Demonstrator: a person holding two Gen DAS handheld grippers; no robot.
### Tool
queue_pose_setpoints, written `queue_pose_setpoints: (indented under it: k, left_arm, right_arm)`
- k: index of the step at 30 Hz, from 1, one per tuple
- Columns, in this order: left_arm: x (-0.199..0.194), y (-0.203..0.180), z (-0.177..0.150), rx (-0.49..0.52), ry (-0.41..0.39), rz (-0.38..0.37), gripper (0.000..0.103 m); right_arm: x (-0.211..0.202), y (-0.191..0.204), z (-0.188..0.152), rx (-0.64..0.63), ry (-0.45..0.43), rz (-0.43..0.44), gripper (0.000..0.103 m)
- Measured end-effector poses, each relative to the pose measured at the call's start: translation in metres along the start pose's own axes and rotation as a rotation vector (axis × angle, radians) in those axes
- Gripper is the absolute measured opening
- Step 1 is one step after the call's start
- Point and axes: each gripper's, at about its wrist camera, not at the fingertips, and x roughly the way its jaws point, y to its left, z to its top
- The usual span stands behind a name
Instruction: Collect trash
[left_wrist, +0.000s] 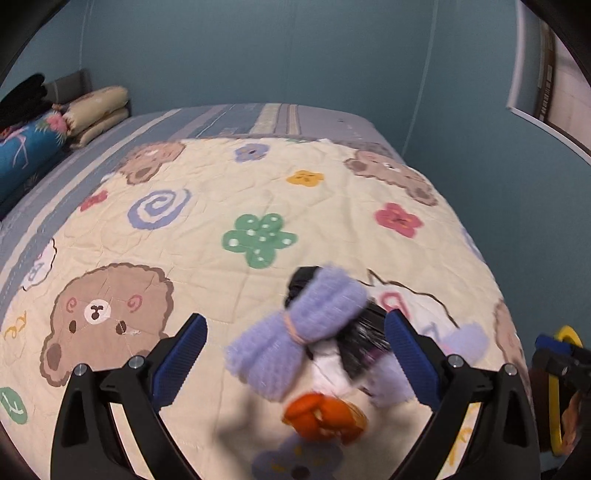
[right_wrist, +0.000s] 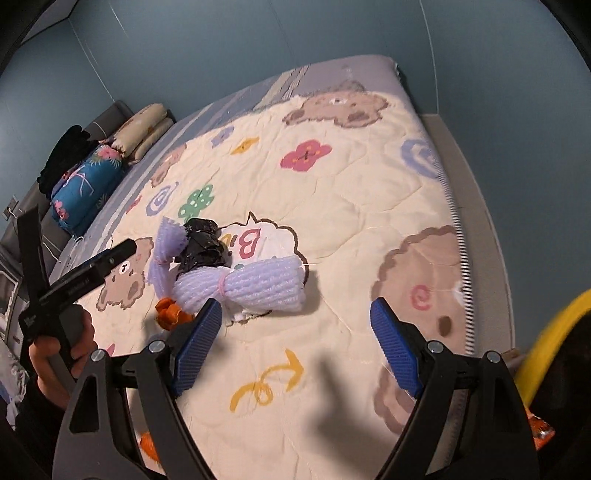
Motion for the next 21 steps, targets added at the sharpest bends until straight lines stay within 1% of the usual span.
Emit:
queue_pose_setpoints:
  k: [3,8,13,16,18,20,21]
  left_arm:
    - [0.014,0.007,0.005,-0.017,0.007,0.009,0.093]
    - [0.041,0.01,0.009,-0.025,0.034,0.004,0.093]
    - [0.069,0.011,0.007,-0.047,0.061,-0.029,0.093]
    - [0.076,0.01,0.006,-0.052,0.058,-0.046,0.093]
    - [0.078,0.007,0.003,-0.045,0.061,-0.087,0.089]
    - [0.079,0.004,-0.001,-0.025,0.067,-0.125,0.081]
    - [0.08,0.002,-0.003,-0.01,0.07,-0.129,0.079]
  right_arm:
    - [0.023,0.004,0.006,-0.008,0.016,-0.005,0.08]
    - [0.061,0.012,0.012,-0.033,0.058,0.002,0.08]
    - [0.09,0.014,0.01,-0.037,0.101,-0.001,0.08]
    - [0.096,0.016,0.009,-0.043,0.105,0.01,0.08]
    - [0.094,0.017,0.01,-0.04,0.102,0.04,0.08]
    - [0.094,0.021,0.009,-0.051,0.113,0.074,0.08]
    - [0.095,0.024,0.007,-0.061,0.12,0.078,0.08]
